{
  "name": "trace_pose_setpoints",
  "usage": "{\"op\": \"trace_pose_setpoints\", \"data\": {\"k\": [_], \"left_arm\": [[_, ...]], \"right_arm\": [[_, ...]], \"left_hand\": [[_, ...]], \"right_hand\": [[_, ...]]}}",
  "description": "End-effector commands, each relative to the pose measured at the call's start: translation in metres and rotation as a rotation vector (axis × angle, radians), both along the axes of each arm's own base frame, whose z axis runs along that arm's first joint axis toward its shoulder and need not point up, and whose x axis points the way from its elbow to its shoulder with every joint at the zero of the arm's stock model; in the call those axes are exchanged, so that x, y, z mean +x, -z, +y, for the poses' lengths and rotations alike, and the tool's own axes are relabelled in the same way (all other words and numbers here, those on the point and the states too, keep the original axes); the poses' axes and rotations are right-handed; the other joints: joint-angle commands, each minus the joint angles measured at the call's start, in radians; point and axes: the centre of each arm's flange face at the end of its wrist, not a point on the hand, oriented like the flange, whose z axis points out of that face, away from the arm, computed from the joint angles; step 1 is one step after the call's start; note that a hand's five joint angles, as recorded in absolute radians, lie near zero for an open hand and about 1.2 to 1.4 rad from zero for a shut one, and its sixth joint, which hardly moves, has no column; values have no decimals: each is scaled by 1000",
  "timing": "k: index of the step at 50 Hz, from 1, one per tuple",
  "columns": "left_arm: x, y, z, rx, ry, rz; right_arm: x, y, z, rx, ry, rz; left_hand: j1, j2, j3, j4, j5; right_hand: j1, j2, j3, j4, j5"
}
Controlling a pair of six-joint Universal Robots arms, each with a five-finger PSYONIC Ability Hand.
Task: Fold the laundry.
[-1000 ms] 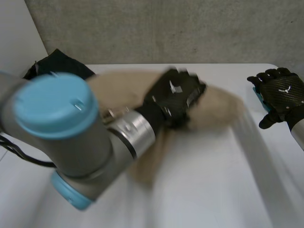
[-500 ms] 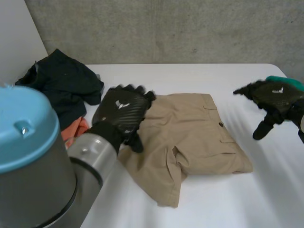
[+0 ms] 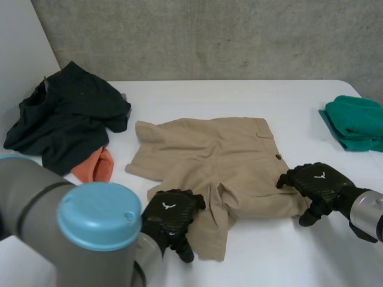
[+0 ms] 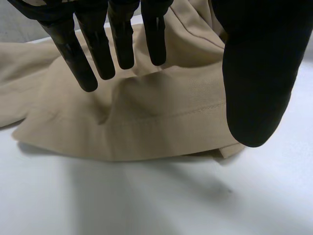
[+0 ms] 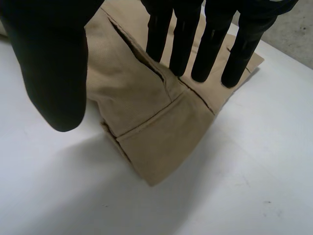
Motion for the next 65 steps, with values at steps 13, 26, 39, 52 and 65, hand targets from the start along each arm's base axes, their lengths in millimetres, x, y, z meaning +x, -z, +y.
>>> {"op": "trace_pose_setpoints", "data": {"k": [13, 26, 39, 52, 65], "left_arm": [[-37, 13, -13, -145, -89, 10], [-2, -119, 0, -446, -51, 102], [27, -167, -10, -549, -50, 16], [-14, -72, -95, -375, -60, -187], [-58, -196, -200, -1053, -232, -50]], "right_arm": [[-3, -4, -13, -92, 13, 11], [-9, -111, -2, -336, 68, 108], [2, -191, 30, -453, 8, 154], [37, -100, -21, -218, -74, 388], [86, -175, -118, -920, 89, 115]], "left_hand": [[998, 1000, 1001, 999, 997], [998, 1000, 1001, 999, 997], [998, 1000, 1001, 999, 997], [998, 1000, 1001, 999, 997], [998, 1000, 1001, 999, 997]], "right_hand": [[851, 864, 861, 859, 857], [851, 864, 861, 859, 857], [851, 864, 861, 859, 857], [851, 864, 861, 859, 857], [851, 864, 861, 859, 857]]}}
